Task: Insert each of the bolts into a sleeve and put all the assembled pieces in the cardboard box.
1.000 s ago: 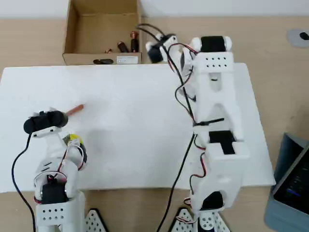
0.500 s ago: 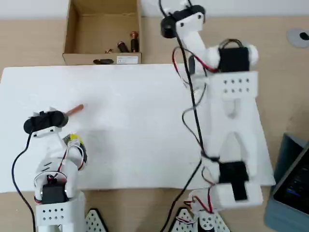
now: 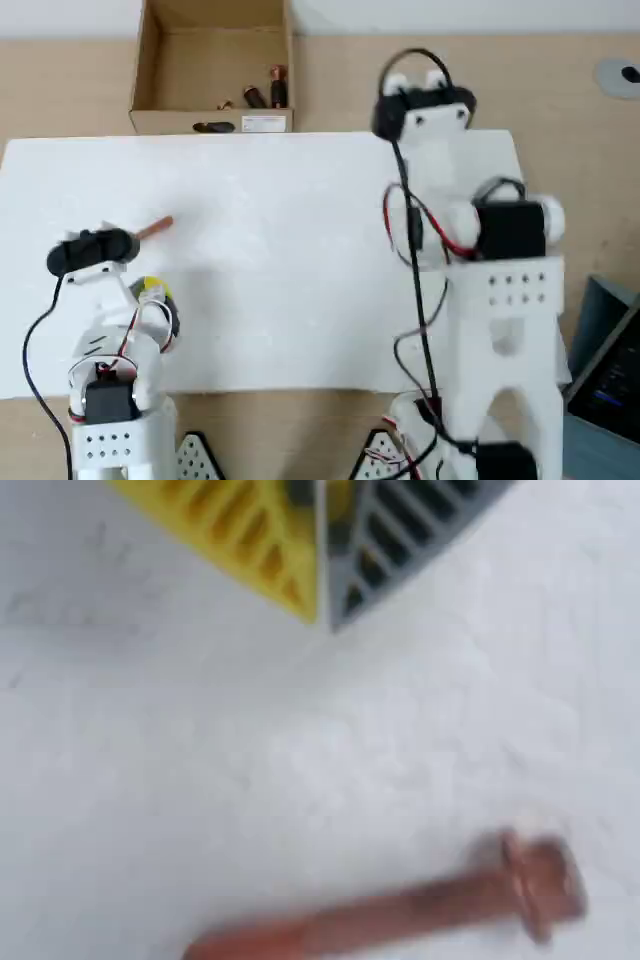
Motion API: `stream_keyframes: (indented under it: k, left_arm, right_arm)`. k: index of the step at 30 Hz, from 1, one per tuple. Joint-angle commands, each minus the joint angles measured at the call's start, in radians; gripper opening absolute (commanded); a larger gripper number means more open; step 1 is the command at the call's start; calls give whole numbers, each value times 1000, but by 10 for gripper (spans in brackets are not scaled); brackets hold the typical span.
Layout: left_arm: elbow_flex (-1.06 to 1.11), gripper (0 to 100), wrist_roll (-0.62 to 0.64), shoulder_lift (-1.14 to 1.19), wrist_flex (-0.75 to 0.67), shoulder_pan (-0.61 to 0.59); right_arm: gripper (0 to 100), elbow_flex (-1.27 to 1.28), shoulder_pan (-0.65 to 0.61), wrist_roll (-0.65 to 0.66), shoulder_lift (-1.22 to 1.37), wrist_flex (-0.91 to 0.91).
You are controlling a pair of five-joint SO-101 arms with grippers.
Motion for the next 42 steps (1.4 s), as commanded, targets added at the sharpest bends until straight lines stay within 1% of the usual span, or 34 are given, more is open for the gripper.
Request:
stream_keyframes:
  k: [1, 4, 7, 10, 16, 19, 22, 28, 32, 34, 38, 42]
  left_arm:
    - [-129, 3, 3, 2, 23, -2]
    - [-186, 3, 2, 12, 26, -2]
    - [-245, 3, 3, 85, 25, -2]
    - [-344, 2, 9, 222, 21, -2]
    - [-611, 2, 121, 599, 25, -2]
    - [-752, 2, 204, 799, 25, -5]
    - [-876, 2, 318, 997, 37, -6]
    - [-1145, 2, 566, 1337, 203, -8]
    - [-1281, 2, 681, 1515, 315, -9]
    - [-1326, 2, 736, 1586, 341, -9]
    - [-1379, 2, 879, 1699, 341, -40]
    - [-1404, 2, 964, 1784, 338, -95]
  right_arm:
    - [9, 151, 54, -12, -127, -66]
    - [9, 272, 94, -6, -214, -121]
    - [9, 363, 119, -6, -283, -167]
    - [9, 424, 125, -8, -332, -195]
    - [9, 446, 180, -12, -358, -198]
    - [9, 446, 222, -12, -360, -198]
    - [9, 446, 255, -12, -361, -198]
    - [9, 446, 266, -12, -361, -198]
    - [9, 446, 266, -12, -361, -193]
    - [9, 446, 266, -12, -361, -192]
    - [9, 446, 265, -12, -361, -190]
    - [9, 446, 265, -12, -361, -190]
